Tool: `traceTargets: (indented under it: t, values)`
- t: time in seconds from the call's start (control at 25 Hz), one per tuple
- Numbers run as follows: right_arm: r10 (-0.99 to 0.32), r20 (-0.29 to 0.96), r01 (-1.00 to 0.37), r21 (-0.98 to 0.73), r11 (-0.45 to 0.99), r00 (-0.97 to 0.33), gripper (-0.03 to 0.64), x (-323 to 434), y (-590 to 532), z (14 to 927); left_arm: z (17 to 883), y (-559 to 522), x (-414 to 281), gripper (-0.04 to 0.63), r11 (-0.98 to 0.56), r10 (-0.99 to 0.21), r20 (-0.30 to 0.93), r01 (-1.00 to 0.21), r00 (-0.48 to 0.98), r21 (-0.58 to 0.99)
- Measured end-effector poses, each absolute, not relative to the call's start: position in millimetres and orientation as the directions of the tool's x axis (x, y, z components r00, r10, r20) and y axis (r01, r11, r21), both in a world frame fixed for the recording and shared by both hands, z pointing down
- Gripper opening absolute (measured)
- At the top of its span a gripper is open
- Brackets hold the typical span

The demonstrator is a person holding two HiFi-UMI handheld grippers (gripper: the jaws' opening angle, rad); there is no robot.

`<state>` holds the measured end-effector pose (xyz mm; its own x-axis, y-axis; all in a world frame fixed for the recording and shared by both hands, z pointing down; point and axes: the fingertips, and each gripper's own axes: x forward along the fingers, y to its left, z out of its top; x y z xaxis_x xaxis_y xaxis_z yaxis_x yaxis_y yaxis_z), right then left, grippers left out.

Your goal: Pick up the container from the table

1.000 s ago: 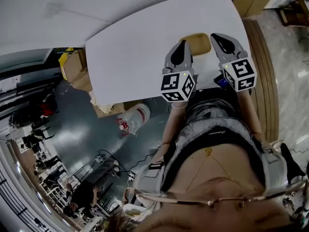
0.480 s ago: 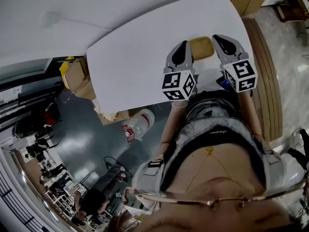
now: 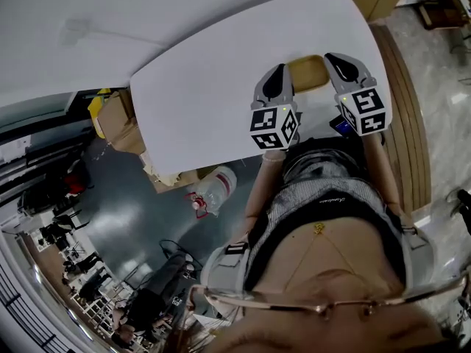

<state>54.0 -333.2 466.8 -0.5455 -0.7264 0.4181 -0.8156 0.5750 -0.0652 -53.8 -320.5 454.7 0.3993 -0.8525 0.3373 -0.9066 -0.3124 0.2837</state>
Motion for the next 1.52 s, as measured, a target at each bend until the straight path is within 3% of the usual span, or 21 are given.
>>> traceTargets:
  t: [0.8,1.52]
  values:
    - [-0.591,0.677,-0.825,-0.045,0.563,-0.440,0.026,48.2,-348.4,577.3,555.4,-336.6,-93.1,0.000,-0.225,-0.748,0.539,-0.912,0.388,0.343]
    - [-0.439,0.824,-0.845,-0.085,0.527,-0.357,0.026,68.7,-348.5,666.9,647.9,-323.3,-91.4,0.000,-0.155,-0.568,0.722,-0.913,0.394,0.376]
